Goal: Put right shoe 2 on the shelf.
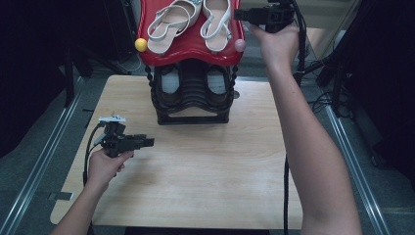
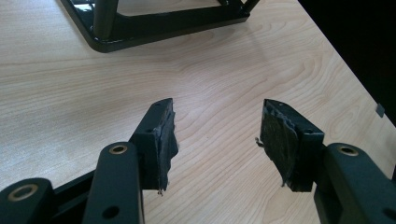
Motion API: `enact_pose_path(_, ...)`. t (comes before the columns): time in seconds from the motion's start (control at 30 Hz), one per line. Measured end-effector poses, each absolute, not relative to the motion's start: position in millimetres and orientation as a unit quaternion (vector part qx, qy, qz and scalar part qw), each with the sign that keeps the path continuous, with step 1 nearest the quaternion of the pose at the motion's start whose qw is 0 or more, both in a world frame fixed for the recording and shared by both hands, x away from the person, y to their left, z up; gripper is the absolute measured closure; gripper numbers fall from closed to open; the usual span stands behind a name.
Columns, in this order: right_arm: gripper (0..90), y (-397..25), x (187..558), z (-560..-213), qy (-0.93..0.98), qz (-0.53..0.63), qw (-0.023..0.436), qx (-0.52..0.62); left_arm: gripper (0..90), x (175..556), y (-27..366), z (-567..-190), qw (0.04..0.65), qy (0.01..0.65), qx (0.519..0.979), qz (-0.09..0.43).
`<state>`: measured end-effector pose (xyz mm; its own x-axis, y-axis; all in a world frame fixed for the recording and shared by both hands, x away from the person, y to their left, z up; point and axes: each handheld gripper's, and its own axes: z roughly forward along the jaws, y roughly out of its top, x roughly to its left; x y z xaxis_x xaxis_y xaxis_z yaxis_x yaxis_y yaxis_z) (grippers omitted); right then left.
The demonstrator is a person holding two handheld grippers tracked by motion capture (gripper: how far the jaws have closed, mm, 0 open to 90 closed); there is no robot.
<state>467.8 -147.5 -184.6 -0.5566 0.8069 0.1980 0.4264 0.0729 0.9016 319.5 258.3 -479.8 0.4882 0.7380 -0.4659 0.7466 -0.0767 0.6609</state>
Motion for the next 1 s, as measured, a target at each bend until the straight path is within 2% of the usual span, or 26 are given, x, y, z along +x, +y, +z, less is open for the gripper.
enact_pose_path(0.6,53.7,-188,459,-215,0.704,0.521,0.177,0.448,44.9,320,259,-479,0.453,0.504,0.735,-0.006)
enact_pose_path(1.0,50.2,-212,451,-254,0.703,0.516,0.157,0.463,44.7,320,258,-480,0.455,0.505,0.733,-0.006)
